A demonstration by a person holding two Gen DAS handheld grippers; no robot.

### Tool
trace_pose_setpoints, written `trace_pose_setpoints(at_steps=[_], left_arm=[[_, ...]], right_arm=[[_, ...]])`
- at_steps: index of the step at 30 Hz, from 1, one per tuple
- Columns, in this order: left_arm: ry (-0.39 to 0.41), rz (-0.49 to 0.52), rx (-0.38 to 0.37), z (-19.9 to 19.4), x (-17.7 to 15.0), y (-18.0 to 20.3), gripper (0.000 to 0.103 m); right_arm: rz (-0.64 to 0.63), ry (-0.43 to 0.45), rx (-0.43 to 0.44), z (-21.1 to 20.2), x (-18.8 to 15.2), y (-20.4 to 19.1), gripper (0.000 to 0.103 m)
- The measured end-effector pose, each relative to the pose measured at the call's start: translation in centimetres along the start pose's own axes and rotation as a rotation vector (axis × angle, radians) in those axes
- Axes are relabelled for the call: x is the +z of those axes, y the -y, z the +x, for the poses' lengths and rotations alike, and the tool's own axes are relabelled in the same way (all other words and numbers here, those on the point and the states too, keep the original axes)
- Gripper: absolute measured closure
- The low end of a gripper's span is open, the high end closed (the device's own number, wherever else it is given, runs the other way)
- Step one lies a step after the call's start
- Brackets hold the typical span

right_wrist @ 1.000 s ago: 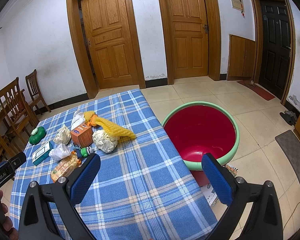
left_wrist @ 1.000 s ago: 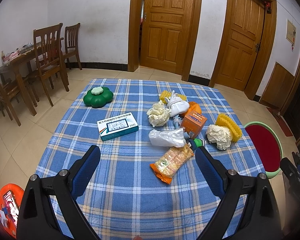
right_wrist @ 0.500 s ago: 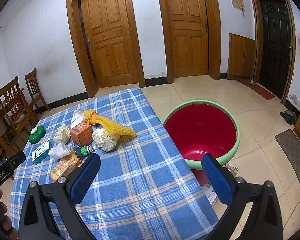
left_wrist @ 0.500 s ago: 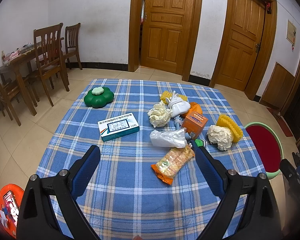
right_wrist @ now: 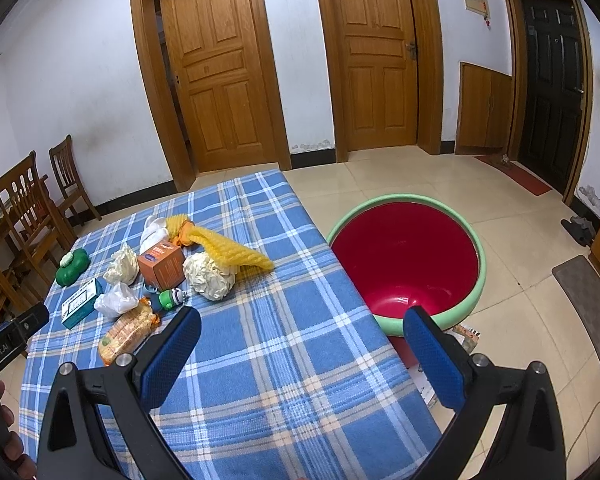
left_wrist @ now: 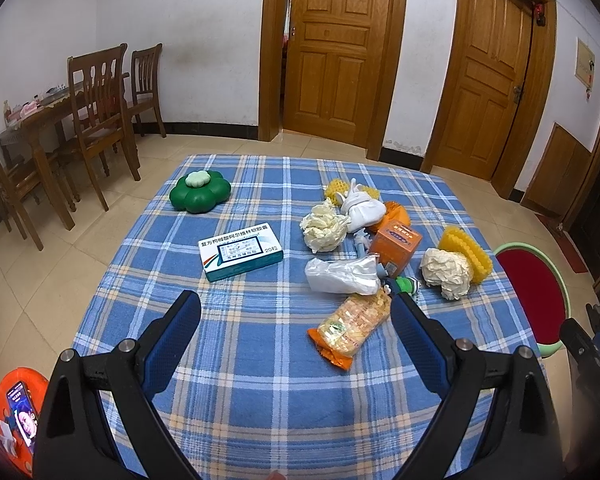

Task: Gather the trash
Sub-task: 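Grasp the white medicine box with the left tool while the right tool grasps the yellow foam net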

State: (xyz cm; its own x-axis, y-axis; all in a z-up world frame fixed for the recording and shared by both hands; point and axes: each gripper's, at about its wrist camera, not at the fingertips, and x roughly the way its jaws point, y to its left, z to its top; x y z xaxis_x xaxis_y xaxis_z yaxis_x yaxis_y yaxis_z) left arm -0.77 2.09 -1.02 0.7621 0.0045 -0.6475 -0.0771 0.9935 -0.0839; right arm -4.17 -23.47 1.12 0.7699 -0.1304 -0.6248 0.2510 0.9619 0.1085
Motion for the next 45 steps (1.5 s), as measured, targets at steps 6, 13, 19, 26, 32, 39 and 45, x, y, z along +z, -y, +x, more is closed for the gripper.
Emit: trace_pose_setpoints(at_steps=[6,13,19,26,32,39,45], left_arm=[[-0.018,0.001,0.011,1.4,0.4,-0.5,0.008],[-0.047,-0.018,0.039,3.6,1.4,-2.1,0.008],[-0.101,-0.023,0.052,6.6,2.0,-3.6,0.008],[-0.165,-0.003,0.061,10.6,2.8,-5.1,0.008],[-0.206,0.063,0.071,13.6,4.0,-5.8,0.009],[-0.233,0.171,0.015,15.6,4.9,-5.6,0.009],[-0.264,0.222,-0.021,17.4,5.3,-5.6,0.010]], right_arm=[[-0.004,0.009,0.017,0.7,0.3,-0.3,0.000],[0.004,-0.012,0.047,3.5,1.6,-0.7,0.000],[-0.006,-0.017,0.072,5.8,2.3,-1.3,0.000],[-0.073,-0.093,0.103,8.7,3.3,-3.3,0.000],[-0.094,-0.152,0.104,11.6,4.0,-4.6,0.000],[-0.120,-0.175,0.112,14.1,4.7,-5.6,0.000],[-0.135,-0.171,0.119,14.9,5.3,-6.3,0.000]])
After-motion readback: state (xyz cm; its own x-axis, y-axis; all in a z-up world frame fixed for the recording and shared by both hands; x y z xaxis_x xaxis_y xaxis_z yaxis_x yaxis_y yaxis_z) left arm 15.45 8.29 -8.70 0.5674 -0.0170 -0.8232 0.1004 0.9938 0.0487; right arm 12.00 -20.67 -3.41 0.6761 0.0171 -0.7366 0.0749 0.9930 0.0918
